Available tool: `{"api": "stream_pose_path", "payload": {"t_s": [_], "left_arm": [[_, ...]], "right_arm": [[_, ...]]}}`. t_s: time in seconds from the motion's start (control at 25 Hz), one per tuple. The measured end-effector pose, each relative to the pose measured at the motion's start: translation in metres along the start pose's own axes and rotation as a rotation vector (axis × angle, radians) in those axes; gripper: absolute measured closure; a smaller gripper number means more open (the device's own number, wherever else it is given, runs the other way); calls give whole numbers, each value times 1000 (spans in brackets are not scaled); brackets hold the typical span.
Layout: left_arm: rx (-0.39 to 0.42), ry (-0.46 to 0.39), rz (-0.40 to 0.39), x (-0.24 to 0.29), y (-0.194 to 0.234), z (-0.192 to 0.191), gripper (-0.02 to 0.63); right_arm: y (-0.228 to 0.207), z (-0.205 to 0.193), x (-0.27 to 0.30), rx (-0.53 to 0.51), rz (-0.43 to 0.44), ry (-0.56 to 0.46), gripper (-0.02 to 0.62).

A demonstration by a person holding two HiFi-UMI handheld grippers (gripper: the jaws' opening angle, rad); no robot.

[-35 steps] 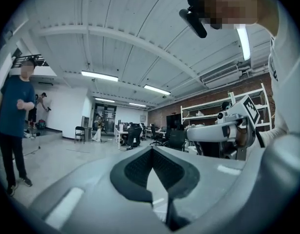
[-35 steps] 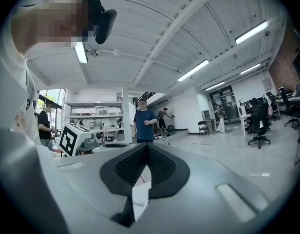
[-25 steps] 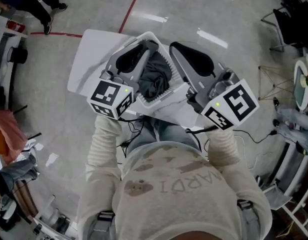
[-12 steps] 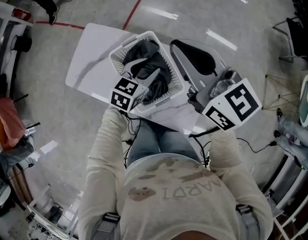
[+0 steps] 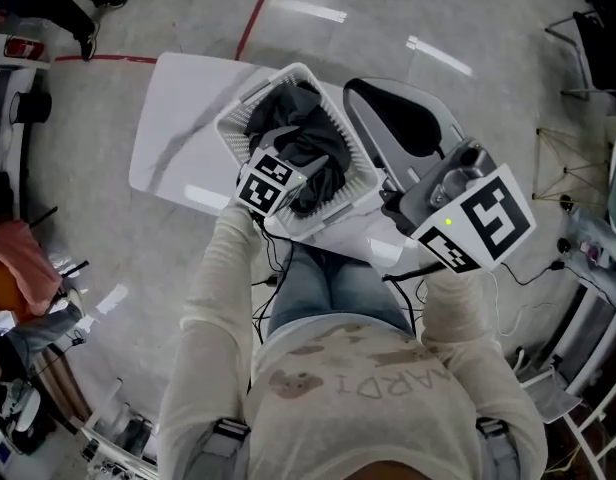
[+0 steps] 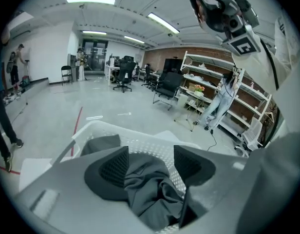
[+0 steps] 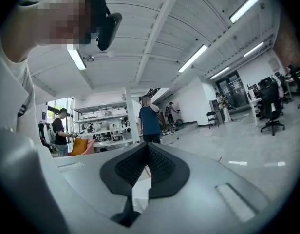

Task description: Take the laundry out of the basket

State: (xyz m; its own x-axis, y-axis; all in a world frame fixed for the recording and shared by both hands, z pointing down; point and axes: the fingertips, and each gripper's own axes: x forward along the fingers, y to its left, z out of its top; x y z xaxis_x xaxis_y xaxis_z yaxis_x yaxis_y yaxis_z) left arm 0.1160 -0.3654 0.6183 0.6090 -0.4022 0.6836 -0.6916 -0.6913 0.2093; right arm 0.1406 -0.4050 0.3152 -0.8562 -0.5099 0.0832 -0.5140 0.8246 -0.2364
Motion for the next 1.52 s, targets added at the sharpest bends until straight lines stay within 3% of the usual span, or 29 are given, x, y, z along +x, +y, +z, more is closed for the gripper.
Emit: {"api": "stream_pose_path", "payload": {"t_s": [0.44,0.68,0.96,1.32,1.52], "left_arm": [[148,191,-166,61,27,-56,298],[284,309,-214,82,34,-90,285],[353,454,-265,109,35,-124,268],[355,494,-251,139,36,-154,267],[352,523,-195,158,42,-170,268]], "right_arm": [[-16,-20,25,1,-88,17,568],[-22,-34,28,15,-144,11,568],[-28,-54,16,29,-209,13,568],[-31,-86,2,51,-246,33,568],[-32,-103,3,63,-245,45,568]]}}
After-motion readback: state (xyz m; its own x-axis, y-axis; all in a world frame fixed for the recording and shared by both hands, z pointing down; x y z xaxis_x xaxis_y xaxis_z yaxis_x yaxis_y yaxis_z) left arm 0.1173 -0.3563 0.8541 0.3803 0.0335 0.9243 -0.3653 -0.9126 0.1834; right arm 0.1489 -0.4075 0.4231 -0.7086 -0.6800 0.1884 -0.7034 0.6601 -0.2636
